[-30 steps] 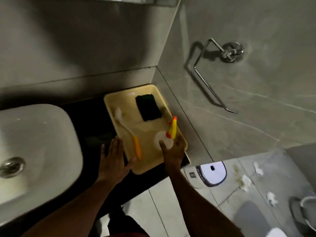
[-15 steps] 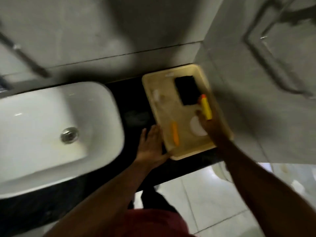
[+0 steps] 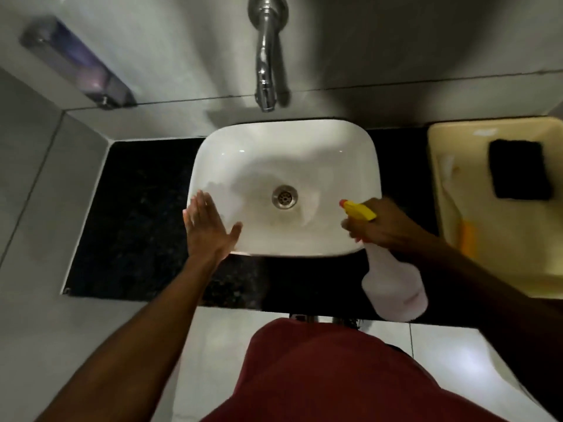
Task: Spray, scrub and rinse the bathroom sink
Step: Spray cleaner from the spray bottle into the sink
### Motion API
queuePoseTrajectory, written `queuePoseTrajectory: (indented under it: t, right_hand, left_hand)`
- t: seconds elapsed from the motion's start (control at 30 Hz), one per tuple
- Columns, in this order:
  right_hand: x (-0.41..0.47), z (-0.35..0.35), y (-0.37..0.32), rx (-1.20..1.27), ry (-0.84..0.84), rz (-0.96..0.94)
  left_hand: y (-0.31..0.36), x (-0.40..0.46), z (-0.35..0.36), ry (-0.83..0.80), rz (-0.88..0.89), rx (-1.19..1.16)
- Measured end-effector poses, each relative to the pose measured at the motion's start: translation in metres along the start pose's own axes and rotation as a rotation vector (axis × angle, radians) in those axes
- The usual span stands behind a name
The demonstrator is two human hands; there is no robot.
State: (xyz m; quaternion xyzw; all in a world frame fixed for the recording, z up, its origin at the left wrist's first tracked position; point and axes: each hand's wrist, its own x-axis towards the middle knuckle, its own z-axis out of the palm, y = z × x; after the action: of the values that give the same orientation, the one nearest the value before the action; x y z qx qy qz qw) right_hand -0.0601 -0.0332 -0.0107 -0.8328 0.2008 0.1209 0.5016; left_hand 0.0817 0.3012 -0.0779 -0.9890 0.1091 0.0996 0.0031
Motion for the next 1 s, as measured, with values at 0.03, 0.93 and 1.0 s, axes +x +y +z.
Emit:
queuePoseTrajectory:
  t: [0.03,0.93,1.0]
  right_hand:
    - [0.004,0.012,-0.006,0.021,-0.016,0.037]
    - [0.040,0.054,-0.018,-0.317,0.093,0.131]
    - [0.037,0.058,-0.018,-0.345,0.113,0.139]
  left_hand:
    - [-0.003,0.003,0.001,-0.011,-0.041,-0.020]
    - [-0.004,0.012,0.006,-0.016,-0.158,-0.015]
    - [-0.004,0.013,0.007,-0.011,-0.155,-0.011]
